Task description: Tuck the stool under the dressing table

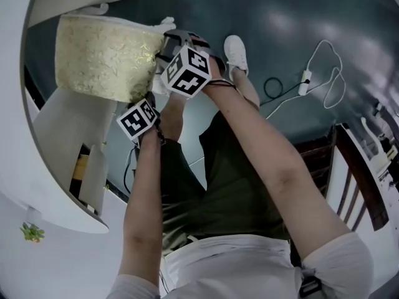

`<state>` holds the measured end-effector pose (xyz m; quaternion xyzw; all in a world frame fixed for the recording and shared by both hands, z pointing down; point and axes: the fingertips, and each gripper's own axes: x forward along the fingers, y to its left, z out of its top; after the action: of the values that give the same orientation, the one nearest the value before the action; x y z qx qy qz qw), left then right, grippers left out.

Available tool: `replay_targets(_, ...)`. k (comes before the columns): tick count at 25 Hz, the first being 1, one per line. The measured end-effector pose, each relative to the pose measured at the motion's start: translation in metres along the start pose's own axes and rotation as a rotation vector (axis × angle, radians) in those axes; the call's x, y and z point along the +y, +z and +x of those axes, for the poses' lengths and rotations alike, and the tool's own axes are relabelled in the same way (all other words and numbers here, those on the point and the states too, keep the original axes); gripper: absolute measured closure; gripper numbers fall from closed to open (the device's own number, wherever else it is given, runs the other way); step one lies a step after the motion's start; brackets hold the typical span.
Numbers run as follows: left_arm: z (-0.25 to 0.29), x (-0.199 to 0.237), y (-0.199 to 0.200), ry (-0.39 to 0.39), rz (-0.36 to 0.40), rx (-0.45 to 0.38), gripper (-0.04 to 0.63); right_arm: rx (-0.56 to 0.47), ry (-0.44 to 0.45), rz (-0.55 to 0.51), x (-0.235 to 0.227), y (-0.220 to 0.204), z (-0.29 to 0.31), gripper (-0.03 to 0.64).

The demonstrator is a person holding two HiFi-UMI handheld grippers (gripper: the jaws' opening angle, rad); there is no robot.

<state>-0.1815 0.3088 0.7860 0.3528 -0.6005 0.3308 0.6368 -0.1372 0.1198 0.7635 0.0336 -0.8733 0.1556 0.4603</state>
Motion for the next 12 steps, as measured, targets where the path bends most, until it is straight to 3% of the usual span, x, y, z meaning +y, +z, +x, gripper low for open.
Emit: replay_targets(12,-0.0016,-0.0027,-0.0007,0.032,-0.021,-0.039,0.331,-0.047,-0.040,-0.039,-0.0007,0.0035,0.0024,0.347)
